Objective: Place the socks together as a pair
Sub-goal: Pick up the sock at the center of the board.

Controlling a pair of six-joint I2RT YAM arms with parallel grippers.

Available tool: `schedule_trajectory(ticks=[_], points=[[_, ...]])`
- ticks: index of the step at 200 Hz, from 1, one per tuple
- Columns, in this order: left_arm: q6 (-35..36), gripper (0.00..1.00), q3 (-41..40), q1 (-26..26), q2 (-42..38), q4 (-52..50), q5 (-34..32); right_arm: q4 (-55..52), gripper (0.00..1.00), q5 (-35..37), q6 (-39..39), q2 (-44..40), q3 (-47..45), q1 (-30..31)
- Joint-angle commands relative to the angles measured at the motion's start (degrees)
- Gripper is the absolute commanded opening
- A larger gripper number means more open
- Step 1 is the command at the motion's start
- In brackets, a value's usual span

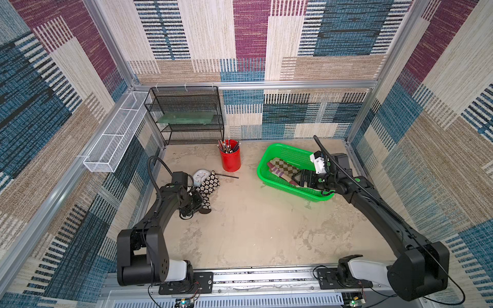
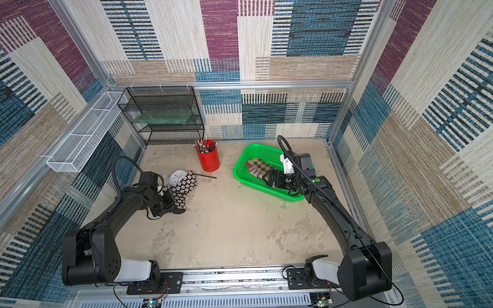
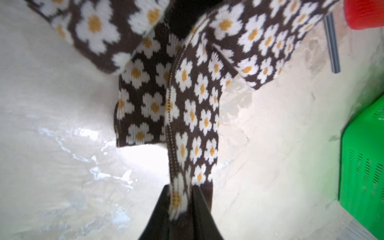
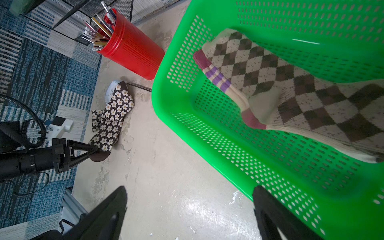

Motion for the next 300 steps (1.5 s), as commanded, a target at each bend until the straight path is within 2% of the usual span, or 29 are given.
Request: schedule_trajectory(ticks=[1,54,77,108,169,190,215,251,282,292,300], points=[[1.04,0.16,-0.21,0.03,-4.36,-5.48,2.22,2.72,0.96,-0.61,0.53,0.64,0.45,0.19],[-0.42,0.11,8.89,-0.46,-14.08,-15.18,4.65,1.63,0.96,-1.14,-0.56,4.04,4.11,1.32],[-6.15,0.09,10.21,-2.25,-17.06,-15.45,9.28,1.65,0.96,-1.91,-0.74,4.75,4.66,1.67],[-17.71,0.09,6.51,-12.53,-19.93,-9.48,9.28,2.21,0.96,-4.47,-0.91,5.79,4.83,2.79],[-40.75,0.08,-5.68,-33.07,-23.47,11.54,-3.79,0.54,0.96,-5.00,-2.74,5.37,2.91,4.47],[-46.01,0.08,-8.79,-41.15,-19.84,20.57,-8.79,-1.08,0.96,-4.02,-3.57,4.79,2.24,4.42],[-48.09,0.08,-8.70,-49.16,-12.05,28.81,-12.82,-1.85,0.96,-3.65,-4.26,3.35,0.87,3.45],[-46.91,0.09,-3.91,-55.29,-4.19,32.02,-17.09,-3.46,0.96,-4.17,-5.52,1.42,-0.55,-0.14],[-50.26,0.10,-4.54,-58.26,2.12,39.83,-15.34,-4.65,0.96,-7.35,-7.00,0.04,-2.56,-2.49],[-49.46,0.16,-3.49,-58.76,4.14,40.61,-13.98,-4.99,0.96,-8.05,-7.33,-0.30,-3.26,-2.69],[-48.53,0.30,-2.62,-58.83,5.21,41.26,-12.61,-4.98,0.96,-8.43,-7.51,-0.94,-4.12,-2.69]])
